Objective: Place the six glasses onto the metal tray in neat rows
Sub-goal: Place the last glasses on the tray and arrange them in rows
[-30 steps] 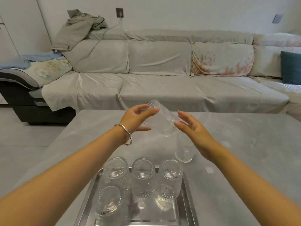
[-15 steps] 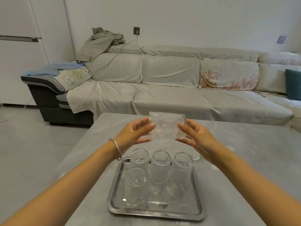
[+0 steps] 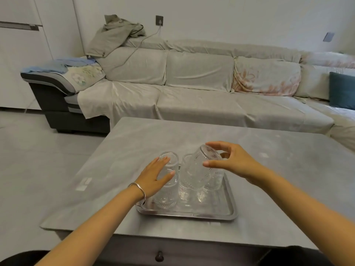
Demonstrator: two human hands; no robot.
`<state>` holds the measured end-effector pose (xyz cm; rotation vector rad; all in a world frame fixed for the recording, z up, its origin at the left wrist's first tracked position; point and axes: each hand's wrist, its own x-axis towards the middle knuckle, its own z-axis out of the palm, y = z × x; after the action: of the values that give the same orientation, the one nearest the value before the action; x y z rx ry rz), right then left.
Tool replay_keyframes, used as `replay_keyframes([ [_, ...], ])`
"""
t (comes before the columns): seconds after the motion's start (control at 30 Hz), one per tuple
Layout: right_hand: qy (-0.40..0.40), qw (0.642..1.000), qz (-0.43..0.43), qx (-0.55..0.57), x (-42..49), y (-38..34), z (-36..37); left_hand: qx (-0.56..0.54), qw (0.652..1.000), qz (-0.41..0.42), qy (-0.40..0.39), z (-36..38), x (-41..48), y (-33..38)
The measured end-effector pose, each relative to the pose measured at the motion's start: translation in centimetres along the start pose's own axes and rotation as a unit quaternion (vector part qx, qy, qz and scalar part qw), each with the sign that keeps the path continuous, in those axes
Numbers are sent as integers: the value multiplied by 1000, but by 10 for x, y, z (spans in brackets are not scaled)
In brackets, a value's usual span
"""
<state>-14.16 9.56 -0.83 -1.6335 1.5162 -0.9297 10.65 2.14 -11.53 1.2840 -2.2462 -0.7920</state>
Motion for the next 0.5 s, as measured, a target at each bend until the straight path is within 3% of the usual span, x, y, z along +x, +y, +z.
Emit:
replay_keyframes([
  [0.3,13,990,1,-138,-4,30,31,44,999,26,-3,6,-2,-6],
  [0.5,12,988,18,-154,2,49,50,25,999,28,7,7,-3,-3],
])
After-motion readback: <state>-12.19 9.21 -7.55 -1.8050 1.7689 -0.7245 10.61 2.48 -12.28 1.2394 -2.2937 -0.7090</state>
